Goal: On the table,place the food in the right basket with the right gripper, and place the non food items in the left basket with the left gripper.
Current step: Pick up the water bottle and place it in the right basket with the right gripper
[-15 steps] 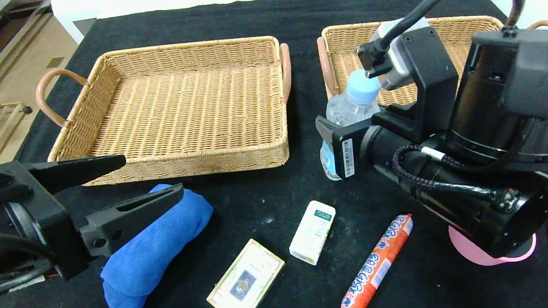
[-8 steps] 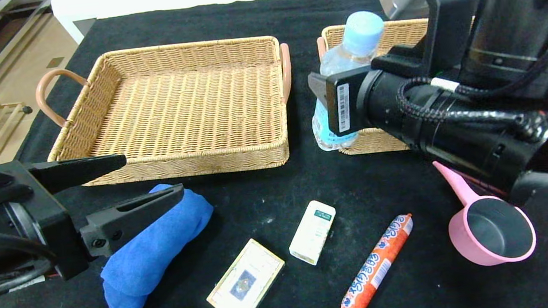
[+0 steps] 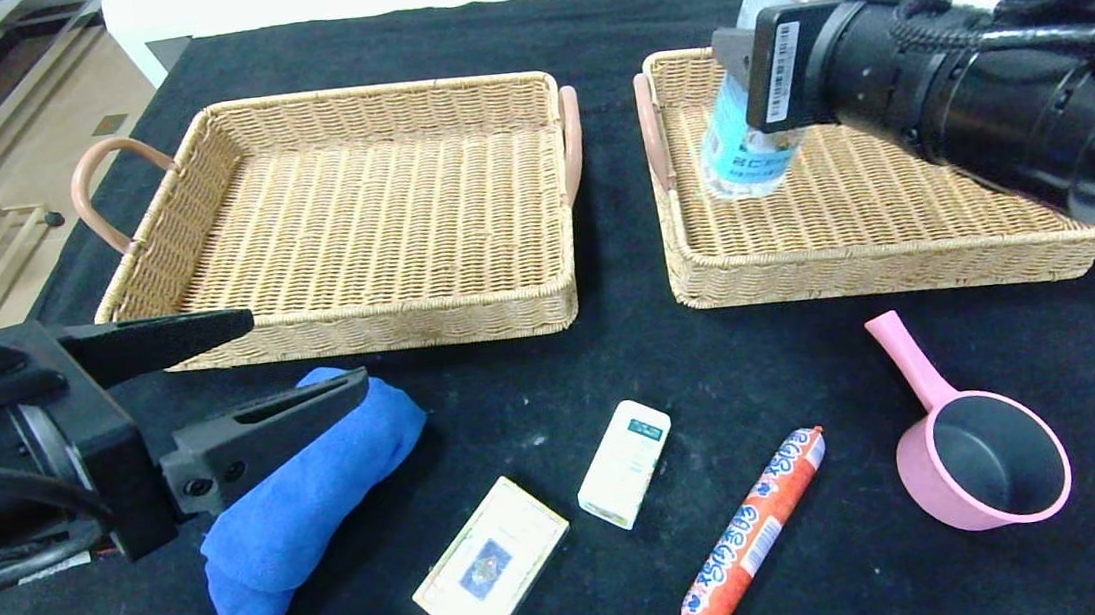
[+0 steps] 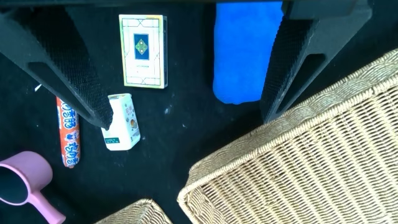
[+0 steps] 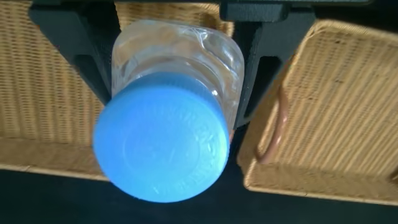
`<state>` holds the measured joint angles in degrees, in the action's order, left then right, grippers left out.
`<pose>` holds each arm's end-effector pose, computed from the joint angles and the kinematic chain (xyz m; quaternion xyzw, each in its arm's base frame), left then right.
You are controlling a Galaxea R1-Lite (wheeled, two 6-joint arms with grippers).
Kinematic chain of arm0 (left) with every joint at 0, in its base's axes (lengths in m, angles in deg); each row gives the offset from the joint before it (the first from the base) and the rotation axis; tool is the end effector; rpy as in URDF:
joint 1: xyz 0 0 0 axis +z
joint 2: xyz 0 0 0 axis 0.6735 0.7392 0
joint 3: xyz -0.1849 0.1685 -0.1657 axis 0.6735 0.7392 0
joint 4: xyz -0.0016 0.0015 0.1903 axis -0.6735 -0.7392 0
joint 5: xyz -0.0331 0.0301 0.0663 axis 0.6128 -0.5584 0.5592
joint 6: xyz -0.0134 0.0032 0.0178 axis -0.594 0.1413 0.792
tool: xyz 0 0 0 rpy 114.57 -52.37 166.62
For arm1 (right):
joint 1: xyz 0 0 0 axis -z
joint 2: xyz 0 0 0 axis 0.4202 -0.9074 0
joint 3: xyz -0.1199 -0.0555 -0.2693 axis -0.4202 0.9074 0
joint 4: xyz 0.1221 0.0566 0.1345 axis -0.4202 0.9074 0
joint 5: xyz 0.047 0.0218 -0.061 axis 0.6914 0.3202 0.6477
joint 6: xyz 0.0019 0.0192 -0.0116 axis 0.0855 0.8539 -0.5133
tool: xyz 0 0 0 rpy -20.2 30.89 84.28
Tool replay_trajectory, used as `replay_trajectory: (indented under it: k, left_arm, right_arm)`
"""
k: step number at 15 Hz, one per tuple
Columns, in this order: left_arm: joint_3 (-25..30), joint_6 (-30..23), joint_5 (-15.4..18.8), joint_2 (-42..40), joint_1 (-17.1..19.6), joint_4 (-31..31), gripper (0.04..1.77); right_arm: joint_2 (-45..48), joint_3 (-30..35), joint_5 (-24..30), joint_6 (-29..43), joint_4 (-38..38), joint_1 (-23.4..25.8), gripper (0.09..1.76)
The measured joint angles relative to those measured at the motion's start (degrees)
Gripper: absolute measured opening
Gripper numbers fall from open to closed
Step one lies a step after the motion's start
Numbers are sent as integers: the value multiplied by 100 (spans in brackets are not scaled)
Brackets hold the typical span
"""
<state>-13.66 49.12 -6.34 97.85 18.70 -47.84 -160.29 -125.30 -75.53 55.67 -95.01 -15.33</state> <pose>0.1451 -0.0681 0.2777 0.0689 0.0505 -0.2996 0.9502 0.2506 0.1980 0.3490 0.0029 -0.0801 0.1029 0.9915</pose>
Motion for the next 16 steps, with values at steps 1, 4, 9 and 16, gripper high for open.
replay_trajectory:
  k: [1,4,9,16]
  left_arm:
    - [2,0,0,0,0,2,172]
    - [5,0,6,0,0,2,172]
    - [5,-2,9,-2,-1,0,172]
    - [11,0,9,-2,-1,0,172]
  right_arm:
    - [35,-118,113,2,105,195,107]
    - [111,-372,375,27,318,800,107]
    - [79,-408,811,28,585,1664,107]
    - [-330,-645,1153,265,623,2687,107]
